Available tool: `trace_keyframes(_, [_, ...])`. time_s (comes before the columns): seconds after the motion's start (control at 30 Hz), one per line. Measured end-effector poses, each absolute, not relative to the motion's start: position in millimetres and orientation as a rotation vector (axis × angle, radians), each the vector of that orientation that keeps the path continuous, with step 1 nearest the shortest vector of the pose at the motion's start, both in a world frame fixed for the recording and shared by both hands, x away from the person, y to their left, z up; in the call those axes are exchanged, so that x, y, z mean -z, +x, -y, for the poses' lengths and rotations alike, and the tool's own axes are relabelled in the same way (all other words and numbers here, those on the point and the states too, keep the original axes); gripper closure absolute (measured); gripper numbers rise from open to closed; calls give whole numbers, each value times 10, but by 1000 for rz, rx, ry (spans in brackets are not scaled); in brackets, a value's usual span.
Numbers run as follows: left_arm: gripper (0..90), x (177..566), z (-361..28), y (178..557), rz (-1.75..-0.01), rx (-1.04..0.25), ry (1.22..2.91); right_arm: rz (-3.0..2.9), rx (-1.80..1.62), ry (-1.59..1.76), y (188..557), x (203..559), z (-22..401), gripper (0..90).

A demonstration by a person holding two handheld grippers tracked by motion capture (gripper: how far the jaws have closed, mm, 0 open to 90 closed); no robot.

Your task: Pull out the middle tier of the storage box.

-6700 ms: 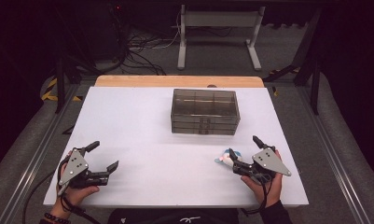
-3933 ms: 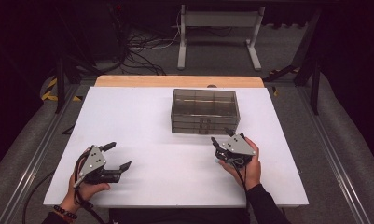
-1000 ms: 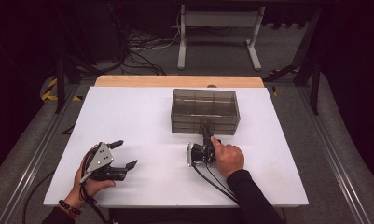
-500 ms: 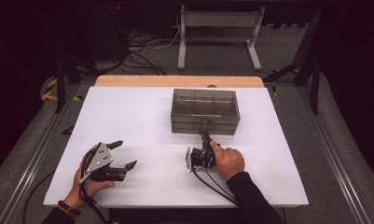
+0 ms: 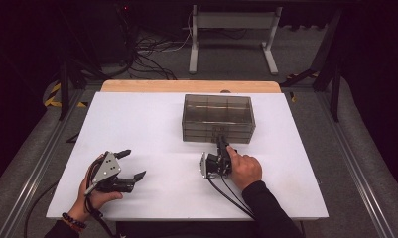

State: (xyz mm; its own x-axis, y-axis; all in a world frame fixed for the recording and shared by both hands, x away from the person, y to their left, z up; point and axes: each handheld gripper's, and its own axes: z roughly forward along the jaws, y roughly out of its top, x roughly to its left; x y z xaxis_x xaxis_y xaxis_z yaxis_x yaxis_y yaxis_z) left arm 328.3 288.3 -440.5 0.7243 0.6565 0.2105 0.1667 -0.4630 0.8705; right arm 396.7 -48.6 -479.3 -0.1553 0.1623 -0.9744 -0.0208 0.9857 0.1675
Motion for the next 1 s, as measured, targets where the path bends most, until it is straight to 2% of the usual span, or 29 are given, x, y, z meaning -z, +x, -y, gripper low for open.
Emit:
trace_keyframes(0.4, [157,4407,-2877,3290,-628,-669,2004,-1667,-84,60,4047,4893,413,818])
trace_keyframes(1.0, [156,4401,-2891,3287,-630,-669,1999,-1668,-70,38,3983,4879,412,821])
